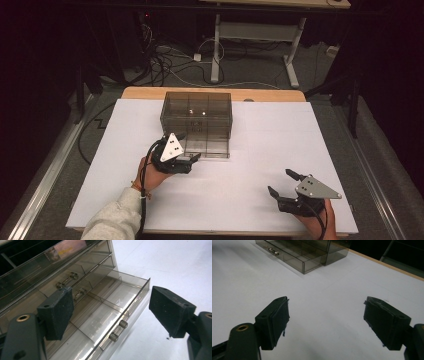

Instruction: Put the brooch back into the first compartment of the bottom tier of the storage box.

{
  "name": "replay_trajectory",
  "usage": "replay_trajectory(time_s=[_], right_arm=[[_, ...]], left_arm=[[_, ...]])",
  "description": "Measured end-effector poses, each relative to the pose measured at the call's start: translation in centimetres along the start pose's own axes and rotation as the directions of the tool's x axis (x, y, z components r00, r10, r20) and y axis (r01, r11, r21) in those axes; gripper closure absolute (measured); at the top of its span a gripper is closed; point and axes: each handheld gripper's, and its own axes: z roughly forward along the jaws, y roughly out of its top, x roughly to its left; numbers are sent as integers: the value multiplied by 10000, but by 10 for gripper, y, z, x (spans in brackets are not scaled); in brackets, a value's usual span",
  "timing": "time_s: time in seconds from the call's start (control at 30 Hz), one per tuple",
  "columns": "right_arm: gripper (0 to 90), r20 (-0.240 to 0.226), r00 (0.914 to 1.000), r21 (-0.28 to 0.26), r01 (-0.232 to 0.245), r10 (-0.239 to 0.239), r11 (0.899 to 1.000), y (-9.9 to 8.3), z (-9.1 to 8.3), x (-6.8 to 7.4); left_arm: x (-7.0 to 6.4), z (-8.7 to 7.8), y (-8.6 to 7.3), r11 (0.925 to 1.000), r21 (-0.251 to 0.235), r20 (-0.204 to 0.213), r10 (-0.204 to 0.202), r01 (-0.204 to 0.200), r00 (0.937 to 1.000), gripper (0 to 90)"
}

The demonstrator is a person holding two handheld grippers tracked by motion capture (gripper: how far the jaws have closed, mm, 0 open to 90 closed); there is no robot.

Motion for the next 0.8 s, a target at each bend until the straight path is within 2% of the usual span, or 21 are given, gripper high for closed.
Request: replay_trajectory(time_s=[0.07, 0.37, 0.47, 0.73, 0.8], right_arm=[[203, 6, 10000, -5, 0, 0, 10000, 0, 0, 0], [198, 36, 9999, -40, 101, -101, 9999, 1, 1, 0], [196, 4, 10000, -42, 66, -66, 10000, 1, 1, 1], [193, -90, 9998, -56, 157, -158, 9999, 2, 3, 3], [192, -69, 9998, -57, 174, -175, 9998, 2, 3, 4]], left_arm=[[-1, 0, 1, 9999, -27, 75, -124, 124, 9999, 199], [-8, -4, 3, 9999, -20, 236, 135, -134, 9996, 199], [-9, -5, 2, 10000, -9, 231, 75, -75, 9997, 198], [-17, -10, 4, 9991, -73, 389, 409, -406, 9984, 195], [-19, -12, 4, 9992, -111, 459, 392, -387, 9982, 195]])
